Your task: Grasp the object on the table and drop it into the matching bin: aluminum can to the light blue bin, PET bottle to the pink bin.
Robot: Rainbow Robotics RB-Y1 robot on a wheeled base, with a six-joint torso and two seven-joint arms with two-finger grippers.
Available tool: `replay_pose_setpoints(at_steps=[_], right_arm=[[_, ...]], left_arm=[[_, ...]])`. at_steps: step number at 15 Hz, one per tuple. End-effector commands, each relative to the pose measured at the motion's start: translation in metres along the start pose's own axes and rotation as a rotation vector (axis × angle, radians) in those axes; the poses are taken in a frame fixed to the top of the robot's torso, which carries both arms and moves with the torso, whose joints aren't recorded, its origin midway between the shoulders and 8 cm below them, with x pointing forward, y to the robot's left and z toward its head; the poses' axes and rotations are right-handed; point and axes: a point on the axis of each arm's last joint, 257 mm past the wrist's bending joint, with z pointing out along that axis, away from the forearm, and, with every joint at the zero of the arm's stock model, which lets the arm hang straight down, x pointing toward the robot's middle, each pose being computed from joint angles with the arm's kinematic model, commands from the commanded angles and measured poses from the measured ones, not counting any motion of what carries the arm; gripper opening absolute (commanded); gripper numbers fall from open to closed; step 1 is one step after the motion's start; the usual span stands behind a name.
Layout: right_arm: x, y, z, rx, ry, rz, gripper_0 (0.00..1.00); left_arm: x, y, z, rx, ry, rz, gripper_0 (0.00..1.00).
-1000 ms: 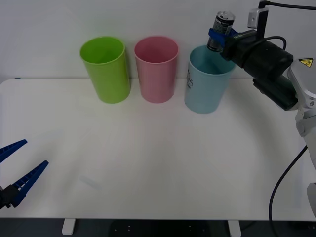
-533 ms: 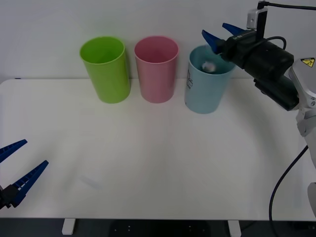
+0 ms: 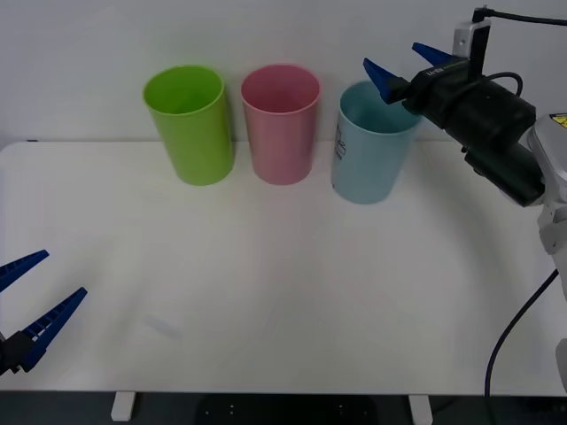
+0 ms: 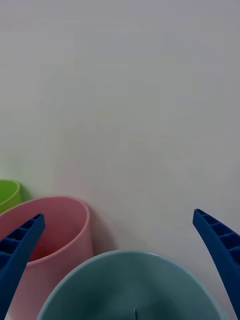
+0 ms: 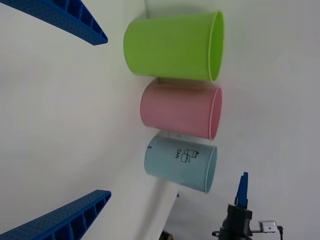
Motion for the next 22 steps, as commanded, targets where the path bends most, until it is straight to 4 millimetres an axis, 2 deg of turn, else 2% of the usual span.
replay_pose_setpoints(at_steps=[1,5,13,18,22], right_arm=[[0.004,0.004,-0.024,0.001,-0.011,-0.017,1.00],[0.013,0.012,-0.069,-0.012,-0.007,-0.032,1.00],[0.054,0.012,-0.186,-0.076,0.095,-0.075,1.00],[0.079,0.005,-0.238,-0.089,0.157,-0.181,1.00],[0.100,0.010,-0.280,-0.125,0.216,-0.227,1.00]], left_arm=[[0.000,0.000,0.000,0.000,0.000,0.000,1.00],[0.000,0.000,0.000,0.000,0.000,0.000,1.00],[0.000,0.000,0.000,0.000,0.000,0.000,1.00],[0.000,0.000,0.000,0.000,0.000,0.000,1.00],[0.000,0.000,0.000,0.000,0.000,0.000,1.00]])
